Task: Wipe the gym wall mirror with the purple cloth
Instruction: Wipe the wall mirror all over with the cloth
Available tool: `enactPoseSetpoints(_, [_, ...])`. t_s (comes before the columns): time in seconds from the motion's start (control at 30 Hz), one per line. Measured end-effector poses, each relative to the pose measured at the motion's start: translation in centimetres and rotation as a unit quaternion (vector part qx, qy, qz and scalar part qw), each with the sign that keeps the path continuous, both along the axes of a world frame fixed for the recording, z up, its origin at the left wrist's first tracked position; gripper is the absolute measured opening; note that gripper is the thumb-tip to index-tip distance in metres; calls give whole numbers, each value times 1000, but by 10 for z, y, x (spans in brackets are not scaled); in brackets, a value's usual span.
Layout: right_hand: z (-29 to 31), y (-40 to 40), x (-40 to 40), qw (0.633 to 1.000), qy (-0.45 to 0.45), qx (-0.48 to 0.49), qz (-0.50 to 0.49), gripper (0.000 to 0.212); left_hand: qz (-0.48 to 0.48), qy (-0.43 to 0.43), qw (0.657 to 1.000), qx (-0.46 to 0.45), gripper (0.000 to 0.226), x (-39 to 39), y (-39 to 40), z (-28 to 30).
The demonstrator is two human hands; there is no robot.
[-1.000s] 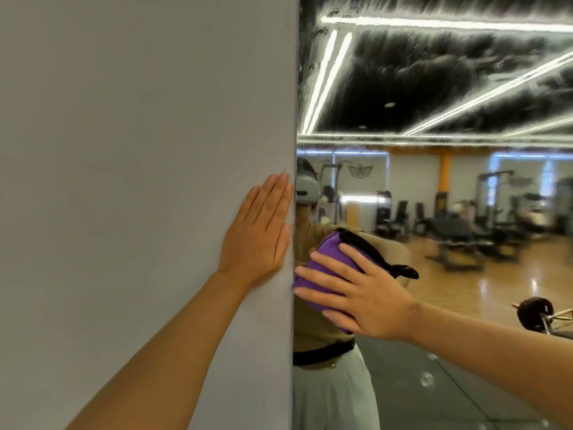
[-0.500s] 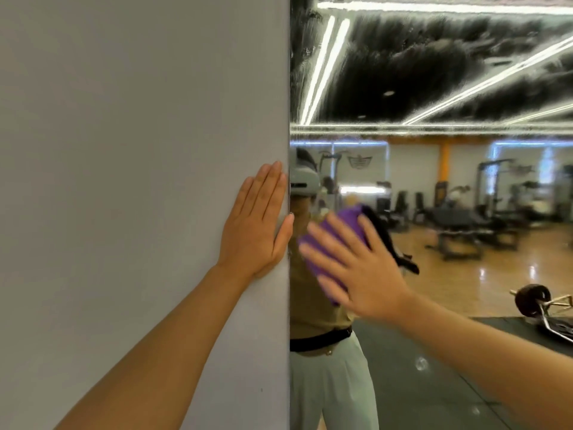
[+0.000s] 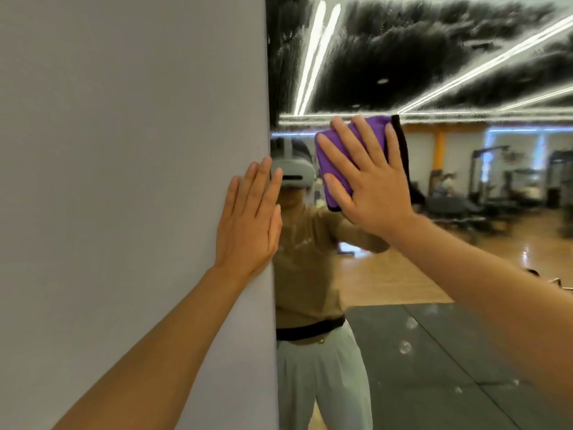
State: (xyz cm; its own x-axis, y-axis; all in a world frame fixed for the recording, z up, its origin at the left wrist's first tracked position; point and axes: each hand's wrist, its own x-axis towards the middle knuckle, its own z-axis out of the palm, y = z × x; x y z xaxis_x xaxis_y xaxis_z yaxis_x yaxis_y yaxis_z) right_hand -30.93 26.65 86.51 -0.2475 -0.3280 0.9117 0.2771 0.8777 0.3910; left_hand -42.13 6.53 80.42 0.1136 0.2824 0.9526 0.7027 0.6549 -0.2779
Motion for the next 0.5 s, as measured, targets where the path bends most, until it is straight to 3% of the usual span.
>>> enactPoseSetpoints(0.1, [-56,-8,-3,998,17,-55,11,56,-9,-9,1000,28,54,5,9,-6])
enactPoseSetpoints(0.3, [-187,7,18,996,-78,-35,-7,55,-25,-39,998,44,55,16,25,-23])
enactPoseSetpoints(0.4, [-182,12,21,996,-85,-32,-1,56,-17,-47,997,54,56,25,33,-29])
enactPoseSetpoints(0.5, [-128,14,15,997,-32,-72,19,56,-6,-50,997,54,58,30,38,-31])
